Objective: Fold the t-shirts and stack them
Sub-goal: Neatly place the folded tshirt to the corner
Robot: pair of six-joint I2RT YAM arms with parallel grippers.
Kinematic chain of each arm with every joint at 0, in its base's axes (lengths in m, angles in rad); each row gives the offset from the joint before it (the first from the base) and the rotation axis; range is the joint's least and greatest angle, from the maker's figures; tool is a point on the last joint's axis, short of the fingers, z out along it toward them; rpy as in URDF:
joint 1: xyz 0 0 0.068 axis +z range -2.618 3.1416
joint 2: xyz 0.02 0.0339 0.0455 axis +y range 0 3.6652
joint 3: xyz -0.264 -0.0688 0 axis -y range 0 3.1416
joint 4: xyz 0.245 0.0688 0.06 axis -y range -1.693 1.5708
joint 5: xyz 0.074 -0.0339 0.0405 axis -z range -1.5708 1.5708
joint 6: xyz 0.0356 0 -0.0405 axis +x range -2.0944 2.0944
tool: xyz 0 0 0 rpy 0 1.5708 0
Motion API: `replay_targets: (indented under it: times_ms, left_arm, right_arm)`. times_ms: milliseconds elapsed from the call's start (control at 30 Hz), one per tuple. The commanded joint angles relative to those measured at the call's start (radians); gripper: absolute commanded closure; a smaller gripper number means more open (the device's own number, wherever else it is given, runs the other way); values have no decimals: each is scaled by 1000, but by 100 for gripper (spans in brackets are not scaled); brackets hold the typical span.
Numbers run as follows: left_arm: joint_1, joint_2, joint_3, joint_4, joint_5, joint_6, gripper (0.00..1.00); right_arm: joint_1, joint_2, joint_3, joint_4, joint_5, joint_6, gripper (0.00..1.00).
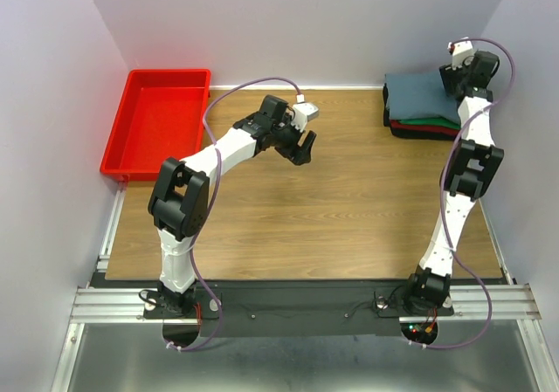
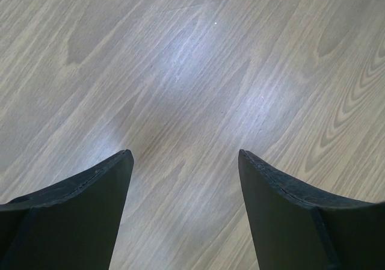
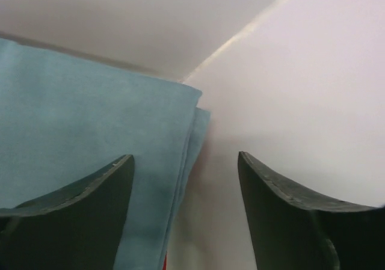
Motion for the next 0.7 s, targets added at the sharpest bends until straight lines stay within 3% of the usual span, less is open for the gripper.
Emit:
replay_targets:
  times_ms: [0,267,667]
  left_arm:
    - [-1,-86,15,48,-2,3,17]
    - [6,-195,-84,124,11,-23,17]
    - [33,-334,-213,230,21,-54,17]
  right_arm:
    - [-10,-123,-34,74,10,58,23]
    - [-7,-275,-132,77,-111,233,0]
    - [-5,-282,-55,119,-281,628,0]
